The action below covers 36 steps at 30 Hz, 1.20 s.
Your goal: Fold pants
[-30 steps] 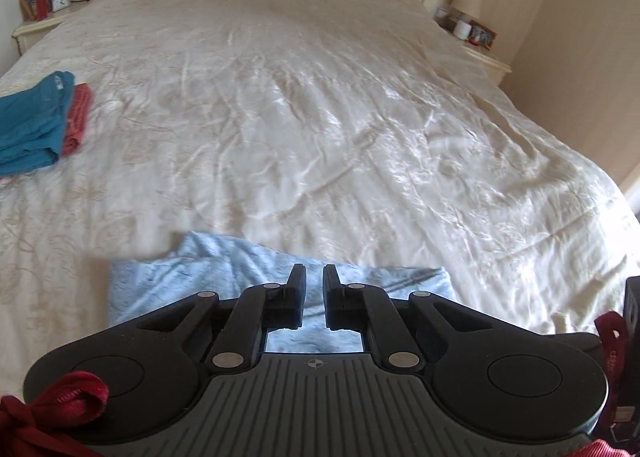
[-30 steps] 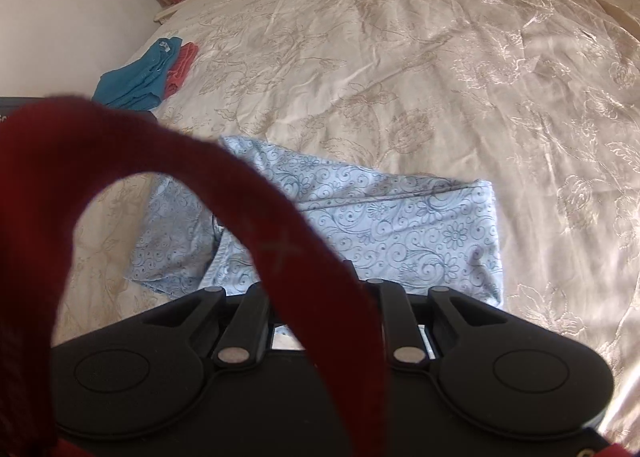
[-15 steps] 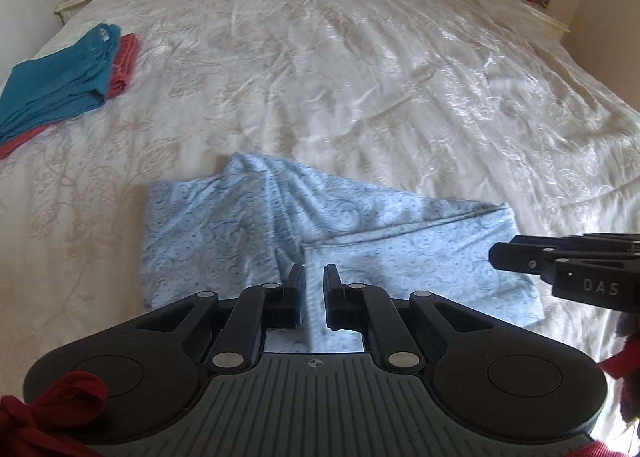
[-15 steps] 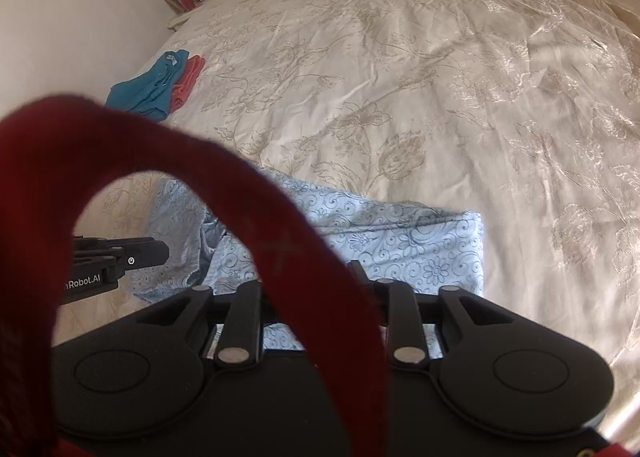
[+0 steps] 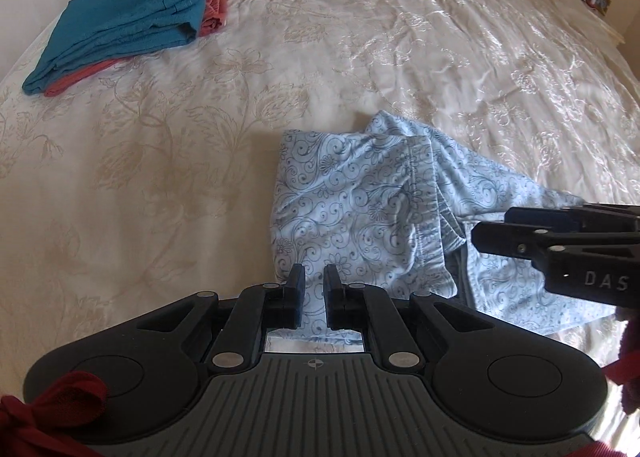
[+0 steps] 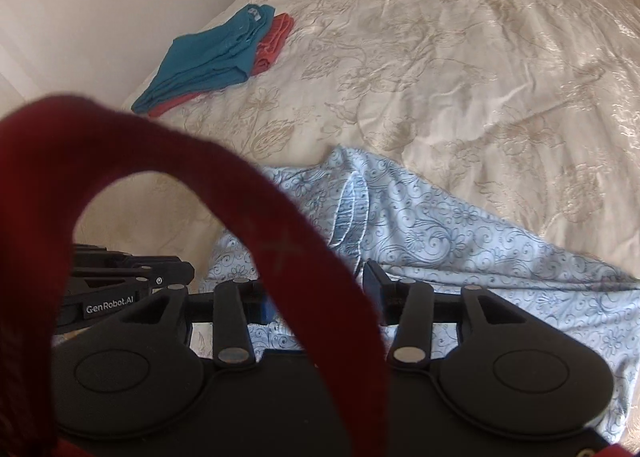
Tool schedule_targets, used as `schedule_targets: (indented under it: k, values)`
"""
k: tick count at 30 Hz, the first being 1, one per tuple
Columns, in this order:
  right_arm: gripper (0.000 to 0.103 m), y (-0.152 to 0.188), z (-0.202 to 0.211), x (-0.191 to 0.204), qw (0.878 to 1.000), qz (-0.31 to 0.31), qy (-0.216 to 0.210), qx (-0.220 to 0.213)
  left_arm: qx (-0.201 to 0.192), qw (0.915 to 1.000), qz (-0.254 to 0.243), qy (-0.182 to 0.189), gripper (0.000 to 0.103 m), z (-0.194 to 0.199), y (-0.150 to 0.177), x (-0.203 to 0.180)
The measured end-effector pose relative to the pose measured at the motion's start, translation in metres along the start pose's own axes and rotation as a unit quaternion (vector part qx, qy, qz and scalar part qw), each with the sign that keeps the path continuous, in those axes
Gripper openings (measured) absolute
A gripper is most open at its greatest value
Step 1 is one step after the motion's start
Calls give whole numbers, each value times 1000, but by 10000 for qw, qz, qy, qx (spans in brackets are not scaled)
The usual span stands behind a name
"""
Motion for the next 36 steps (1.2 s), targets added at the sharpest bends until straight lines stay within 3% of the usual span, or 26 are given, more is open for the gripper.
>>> schedule_targets:
  k: [6,15,17,18,19,24,27,29,31,32,33,34,36]
  values:
    - [54,0,-32,19,9975,655,163,219,188,9997,99,113,10,-8,7,19]
    - [54,-2,-55,16,9945,770,-34,706,280,9990,350,96,10,-12,11,44]
    - [44,0,-59,20,9921,873,-182,883,285,9988,398,85,10,-13,11,47]
    - [18,0,-59,22,9909,898,-256,969,285,9987,409,76,10,-13,11,48]
    - [15,0,-58,23,9907,856,-317,1012,287,9987,420,70,10,-13,11,49]
    - [14,-8,-24,9,9845,-564,-1413,876,185,9985,500,117,10,-11,7,46]
    - [14,-2,2,-11,9792,-1169,-1517,673,113,9985,509,188,10,-9,4,41]
    - [16,9,7,-21,9871,-1034,-965,746,133,9986,449,234,10,-11,3,35]
    - [25,19,1,-24,9932,-498,-196,1036,183,9987,384,267,10,-14,3,29]
    - [28,24,-2,-28,9923,-412,-96,1162,218,9988,338,291,10,-16,3,26]
    - [39,28,-3,-34,9911,-515,-120,1223,237,9988,293,316,10,-17,3,24]
    - [50,30,-1,-40,9901,-741,-178,1178,244,9988,260,333,10,-17,4,21]
    - [60,31,6,-50,9888,-1160,-286,896,261,9988,189,360,10,-17,5,18]
Point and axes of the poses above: each gripper's, at about its wrist camera, not at the fingertips, and z roughly against the way its jaws point, x to its left, y to its underside, the point moved 1 cm from there along -z, roughly the way its jaws point, and after that the axes turned 1 degree about y, right-handed, at the moved point
